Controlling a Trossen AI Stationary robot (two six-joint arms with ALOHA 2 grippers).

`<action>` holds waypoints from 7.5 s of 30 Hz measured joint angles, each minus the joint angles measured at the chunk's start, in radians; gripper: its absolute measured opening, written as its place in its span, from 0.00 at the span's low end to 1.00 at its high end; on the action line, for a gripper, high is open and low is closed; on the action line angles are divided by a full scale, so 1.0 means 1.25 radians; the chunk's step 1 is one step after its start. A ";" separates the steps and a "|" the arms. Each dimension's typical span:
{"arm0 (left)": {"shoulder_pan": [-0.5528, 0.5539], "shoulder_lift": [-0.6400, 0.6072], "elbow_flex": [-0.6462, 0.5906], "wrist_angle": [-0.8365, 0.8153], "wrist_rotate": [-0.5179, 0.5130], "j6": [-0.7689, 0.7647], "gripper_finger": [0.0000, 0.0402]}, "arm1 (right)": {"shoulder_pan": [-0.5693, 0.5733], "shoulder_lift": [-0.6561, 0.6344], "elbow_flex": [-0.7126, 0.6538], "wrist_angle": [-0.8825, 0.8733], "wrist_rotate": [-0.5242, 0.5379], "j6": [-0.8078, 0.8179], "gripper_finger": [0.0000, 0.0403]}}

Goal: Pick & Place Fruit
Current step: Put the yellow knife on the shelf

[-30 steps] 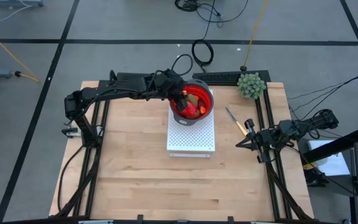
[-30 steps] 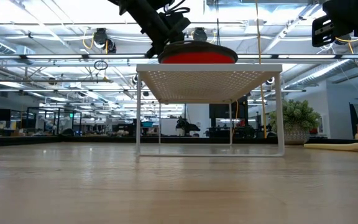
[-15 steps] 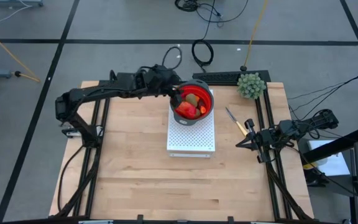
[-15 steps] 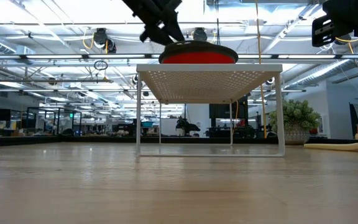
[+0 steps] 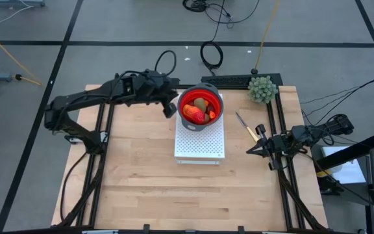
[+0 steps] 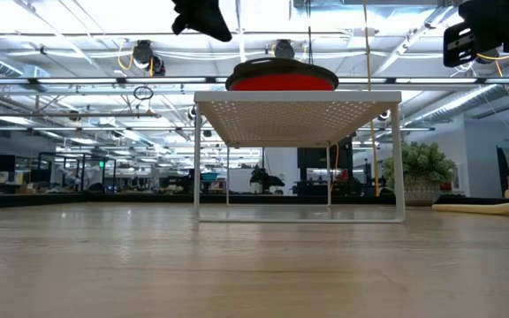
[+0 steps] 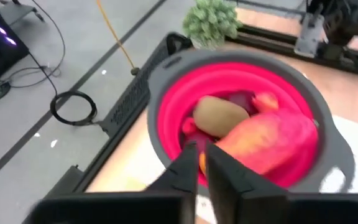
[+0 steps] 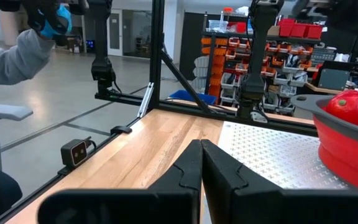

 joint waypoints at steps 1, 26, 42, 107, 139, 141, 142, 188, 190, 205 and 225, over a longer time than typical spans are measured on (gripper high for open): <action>-0.004 -0.002 0.000 -0.011 0.000 0.000 0.04 | 0.000 0.000 0.000 0.000 0.000 0.000 0.00; -0.076 -0.222 -0.524 0.452 0.134 -0.022 0.01 | 0.000 0.000 0.000 -0.023 0.001 -0.002 0.00; -0.138 -0.506 -0.942 0.774 0.133 -0.002 0.01 | -0.001 0.000 0.000 -0.034 0.136 -0.034 0.00; -0.115 -0.576 -1.219 1.222 0.197 -0.079 0.05 | -0.228 0.539 0.554 -1.020 0.034 0.524 0.12; -0.115 -0.576 -1.218 1.220 0.158 -0.095 0.05 | -0.465 0.601 0.276 -0.837 -0.032 0.554 0.62; -0.115 -0.576 -1.218 1.216 0.158 -0.095 0.05 | -0.472 0.618 0.276 -0.837 -0.041 0.589 0.61; -0.115 -0.576 -1.218 1.214 0.158 -0.095 0.05 | -0.475 0.627 0.276 -0.836 -0.041 0.606 0.61; -0.115 -0.576 -1.218 1.210 0.145 -0.094 0.05 | -0.650 0.844 0.216 -0.683 -0.080 0.715 0.45; -0.115 -0.576 -1.218 1.210 0.145 -0.094 0.05 | -0.650 0.840 0.215 -0.683 -0.079 0.723 0.43; -0.115 -0.576 -1.218 1.218 0.145 -0.095 0.05 | -0.650 0.841 0.214 -0.704 -0.086 0.847 0.17; -0.116 -0.576 -1.218 1.238 0.144 -0.107 0.05 | -0.530 0.642 0.209 -0.681 -0.084 1.037 0.17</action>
